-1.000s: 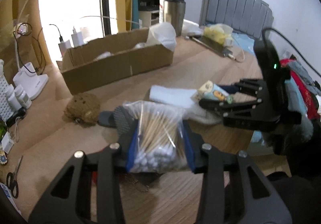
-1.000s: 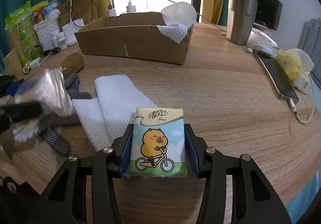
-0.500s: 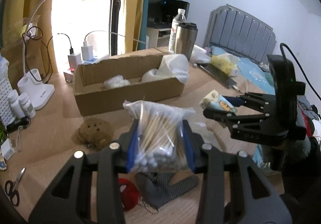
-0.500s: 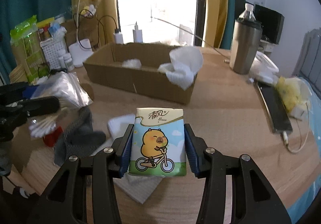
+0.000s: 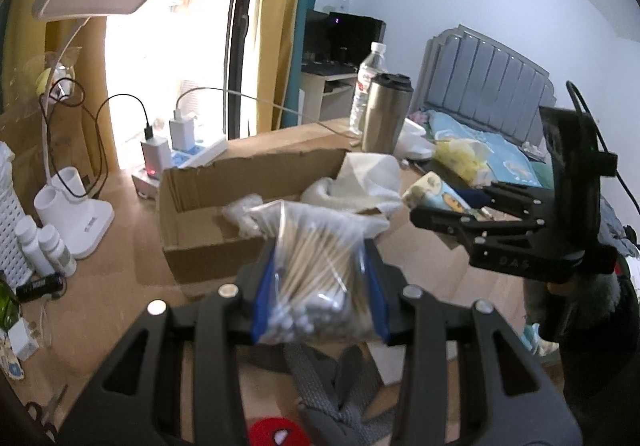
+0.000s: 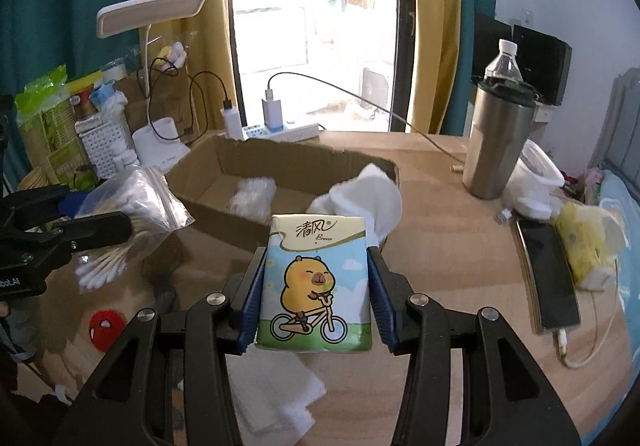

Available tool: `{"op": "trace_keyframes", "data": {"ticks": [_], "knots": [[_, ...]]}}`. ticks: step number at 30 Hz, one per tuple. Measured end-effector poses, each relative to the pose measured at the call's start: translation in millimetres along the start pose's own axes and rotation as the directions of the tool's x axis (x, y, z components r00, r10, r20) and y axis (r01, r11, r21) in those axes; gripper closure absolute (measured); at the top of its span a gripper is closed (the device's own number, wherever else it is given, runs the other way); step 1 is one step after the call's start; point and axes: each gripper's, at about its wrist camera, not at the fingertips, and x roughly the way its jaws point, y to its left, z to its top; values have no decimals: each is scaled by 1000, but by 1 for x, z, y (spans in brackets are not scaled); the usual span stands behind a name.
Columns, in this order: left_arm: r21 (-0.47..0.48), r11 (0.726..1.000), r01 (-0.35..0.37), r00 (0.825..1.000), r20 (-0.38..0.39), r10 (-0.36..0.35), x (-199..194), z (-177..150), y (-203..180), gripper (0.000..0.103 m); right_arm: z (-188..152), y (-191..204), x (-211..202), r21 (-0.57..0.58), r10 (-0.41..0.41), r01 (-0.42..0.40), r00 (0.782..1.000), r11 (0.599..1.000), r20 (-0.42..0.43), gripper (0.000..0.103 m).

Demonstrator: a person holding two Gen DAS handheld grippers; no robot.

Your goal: Organize soft objects

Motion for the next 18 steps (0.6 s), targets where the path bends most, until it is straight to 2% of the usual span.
{"op": "trace_keyframes", "data": {"ticks": [11, 18], "knots": [[-49, 999, 6, 1000, -18, -7, 29, 21, 21, 62, 27, -7, 26, 10, 32, -33, 999, 999, 11, 53], [-56, 998, -22, 999, -34, 20, 47, 29, 25, 62, 36, -9, 39, 11, 60, -60, 998, 998, 17, 53]]}}
